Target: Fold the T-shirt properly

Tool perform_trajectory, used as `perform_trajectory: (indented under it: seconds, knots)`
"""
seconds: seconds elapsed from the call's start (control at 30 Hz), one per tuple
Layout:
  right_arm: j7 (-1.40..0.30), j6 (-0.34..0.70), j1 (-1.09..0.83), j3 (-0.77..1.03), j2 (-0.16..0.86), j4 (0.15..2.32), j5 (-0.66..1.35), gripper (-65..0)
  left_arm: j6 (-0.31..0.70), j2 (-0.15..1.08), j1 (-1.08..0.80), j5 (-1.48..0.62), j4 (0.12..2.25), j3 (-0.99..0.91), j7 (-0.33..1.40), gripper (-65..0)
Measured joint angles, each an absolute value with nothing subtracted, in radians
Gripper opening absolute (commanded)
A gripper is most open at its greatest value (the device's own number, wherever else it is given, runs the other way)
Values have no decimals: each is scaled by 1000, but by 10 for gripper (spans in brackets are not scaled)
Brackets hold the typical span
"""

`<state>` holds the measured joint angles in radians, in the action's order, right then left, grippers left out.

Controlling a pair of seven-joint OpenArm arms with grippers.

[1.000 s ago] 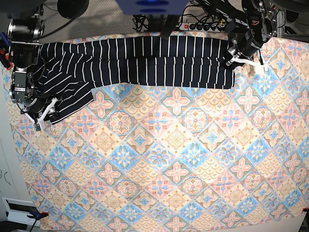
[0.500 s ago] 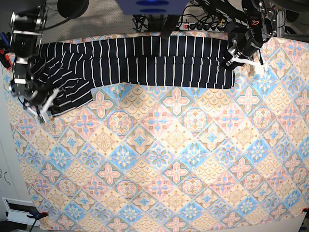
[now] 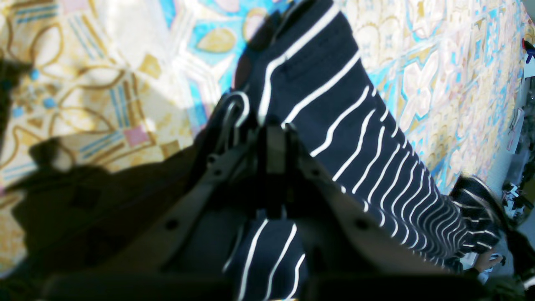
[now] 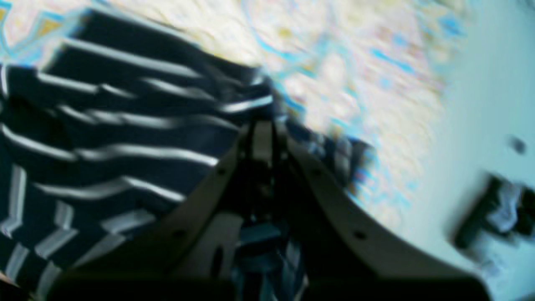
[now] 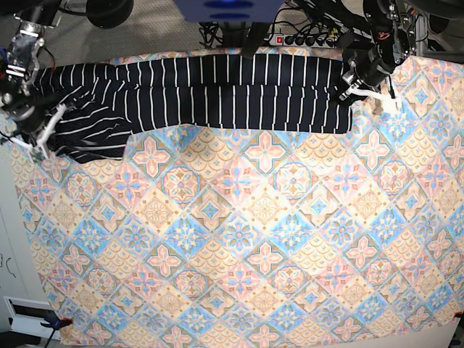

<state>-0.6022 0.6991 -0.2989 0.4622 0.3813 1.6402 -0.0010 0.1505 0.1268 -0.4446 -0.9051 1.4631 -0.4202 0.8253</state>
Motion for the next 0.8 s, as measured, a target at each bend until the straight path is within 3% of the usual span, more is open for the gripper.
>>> perform_trajectory:
  seconds: [0.3,0.8]
  knots:
    - [-606,703,-521,562,341,1808,5,-648,150,127,-429,-901,1459,-420,828,-650]
    - [-601,703,-697,644,310,1932,2,-648,144,127,-410,-895,1456,-420,829,-650]
